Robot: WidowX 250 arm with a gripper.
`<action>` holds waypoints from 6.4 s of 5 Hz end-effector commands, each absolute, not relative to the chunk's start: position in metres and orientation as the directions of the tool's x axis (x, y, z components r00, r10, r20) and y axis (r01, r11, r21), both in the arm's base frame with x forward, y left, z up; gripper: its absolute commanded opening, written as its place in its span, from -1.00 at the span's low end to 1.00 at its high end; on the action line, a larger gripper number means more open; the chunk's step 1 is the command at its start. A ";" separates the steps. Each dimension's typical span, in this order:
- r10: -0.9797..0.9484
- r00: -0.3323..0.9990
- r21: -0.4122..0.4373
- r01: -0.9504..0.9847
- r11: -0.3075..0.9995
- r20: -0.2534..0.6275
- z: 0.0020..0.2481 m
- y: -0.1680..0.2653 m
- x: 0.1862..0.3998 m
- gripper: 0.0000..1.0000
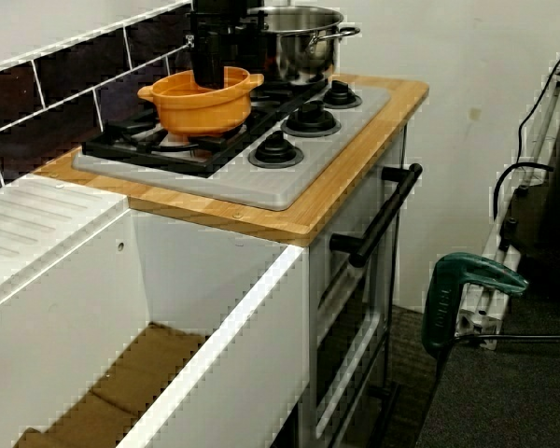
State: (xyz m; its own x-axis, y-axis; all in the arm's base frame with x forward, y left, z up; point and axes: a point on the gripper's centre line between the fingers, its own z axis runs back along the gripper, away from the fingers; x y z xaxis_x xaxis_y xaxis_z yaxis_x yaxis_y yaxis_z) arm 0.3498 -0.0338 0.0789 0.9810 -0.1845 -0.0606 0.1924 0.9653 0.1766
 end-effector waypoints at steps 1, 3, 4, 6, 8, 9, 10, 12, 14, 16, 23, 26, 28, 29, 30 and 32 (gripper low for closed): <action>-0.207 0.978 0.190 0.206 0.960 -0.014 0.092 -0.042 0.356 -1.00; -0.199 0.980 0.162 0.198 0.967 -0.013 0.097 -0.035 0.356 -1.00; -0.199 0.980 0.132 0.197 0.971 0.001 0.107 -0.019 0.358 -1.00; -0.229 0.973 0.126 0.225 0.966 0.017 0.117 -0.009 0.356 -1.00; -0.360 0.932 0.172 0.347 0.922 0.049 0.129 -0.008 0.354 -1.00; -0.402 0.912 0.180 0.383 0.906 0.083 0.134 -0.006 0.353 -1.00; -0.432 0.897 0.185 0.410 0.893 0.096 0.136 -0.008 0.351 -1.00; -0.531 0.837 0.200 0.502 0.842 0.135 0.145 -0.010 0.344 -1.00; -0.676 0.723 0.265 0.630 0.730 0.143 0.155 -0.007 0.342 -1.00; -0.763 0.627 0.292 0.709 0.642 0.155 0.161 0.001 0.346 -1.00; -0.957 0.279 0.361 0.887 0.288 0.079 0.170 0.017 0.358 -1.00; -0.939 0.343 0.295 0.899 0.323 -0.018 0.156 0.001 0.353 -1.00; -0.884 0.463 0.134 0.882 0.452 -0.067 0.139 -0.005 0.352 -1.00; -0.873 0.483 0.100 0.874 0.475 -0.070 0.134 -0.009 0.348 -1.00; -0.850 0.520 0.055 0.854 0.517 -0.084 0.127 -0.019 0.341 -1.00; -0.839 0.533 0.011 0.845 0.535 -0.107 0.118 -0.029 0.335 -1.00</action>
